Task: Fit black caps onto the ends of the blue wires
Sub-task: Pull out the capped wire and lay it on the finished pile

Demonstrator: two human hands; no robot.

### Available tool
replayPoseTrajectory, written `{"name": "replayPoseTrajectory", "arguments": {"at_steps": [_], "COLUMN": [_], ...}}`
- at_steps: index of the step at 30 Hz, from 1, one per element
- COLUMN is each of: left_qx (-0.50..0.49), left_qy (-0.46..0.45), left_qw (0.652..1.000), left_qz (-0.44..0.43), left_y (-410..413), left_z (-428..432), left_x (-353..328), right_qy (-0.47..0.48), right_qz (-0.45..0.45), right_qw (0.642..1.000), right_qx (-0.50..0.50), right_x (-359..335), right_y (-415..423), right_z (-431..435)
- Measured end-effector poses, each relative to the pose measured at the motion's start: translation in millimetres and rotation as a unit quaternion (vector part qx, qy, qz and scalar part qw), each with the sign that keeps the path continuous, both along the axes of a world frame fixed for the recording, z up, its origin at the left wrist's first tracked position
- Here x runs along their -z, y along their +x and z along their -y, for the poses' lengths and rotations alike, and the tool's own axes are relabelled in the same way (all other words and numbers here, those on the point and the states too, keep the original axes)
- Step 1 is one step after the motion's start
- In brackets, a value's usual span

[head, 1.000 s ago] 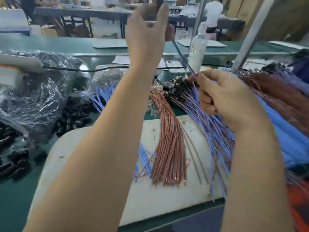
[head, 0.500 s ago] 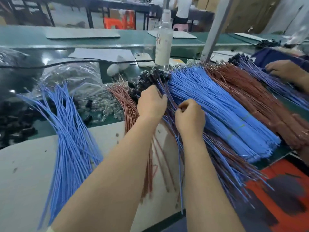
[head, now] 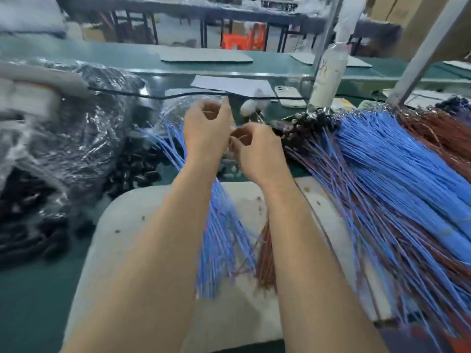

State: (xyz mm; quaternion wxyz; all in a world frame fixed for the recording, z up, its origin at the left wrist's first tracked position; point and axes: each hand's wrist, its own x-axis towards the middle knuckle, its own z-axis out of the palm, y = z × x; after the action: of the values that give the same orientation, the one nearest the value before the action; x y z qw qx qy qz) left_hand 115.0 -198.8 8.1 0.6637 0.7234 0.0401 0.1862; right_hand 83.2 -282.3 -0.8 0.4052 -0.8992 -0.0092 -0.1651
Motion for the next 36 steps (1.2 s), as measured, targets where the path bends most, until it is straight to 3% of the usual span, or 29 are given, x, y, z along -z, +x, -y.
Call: {"name": "replayPoseTrajectory", "arguments": {"at_steps": [5,11,18,23,36], "left_qx": [-0.065,-0.109,-0.094,-0.081,-0.075], "left_qy": [-0.095,-0.131,-0.146,-0.147,-0.158], "left_qw": [0.993,0.985,0.985,0.985,0.984], "left_qz": [-0.023,-0.011,-0.010,-0.025,-0.030], "left_y": [-21.7,-43.8,-39.0,-29.5,-19.3], "left_z": [-95.6,-167.1,-168.8,-159.4,-154.0], "left_x": [8.0,5.0,1.2,2.1,10.2], "right_qy": [-0.062,-0.110,-0.135,-0.223,-0.260], "right_qz": [-0.056,-0.077,-0.080,-0.118,-0.123], "right_qw": [0.992,0.988,0.985,0.960,0.950], "right_qx": [-0.092,-0.080,-0.077,-0.124,-0.124], "right_x": [21.6,41.8,39.8,37.8,39.2], "right_y": [10.5,21.6,43.3,59.7,76.8], "right_z": [-85.6,-135.8,-144.0,-140.2,-136.9]}}
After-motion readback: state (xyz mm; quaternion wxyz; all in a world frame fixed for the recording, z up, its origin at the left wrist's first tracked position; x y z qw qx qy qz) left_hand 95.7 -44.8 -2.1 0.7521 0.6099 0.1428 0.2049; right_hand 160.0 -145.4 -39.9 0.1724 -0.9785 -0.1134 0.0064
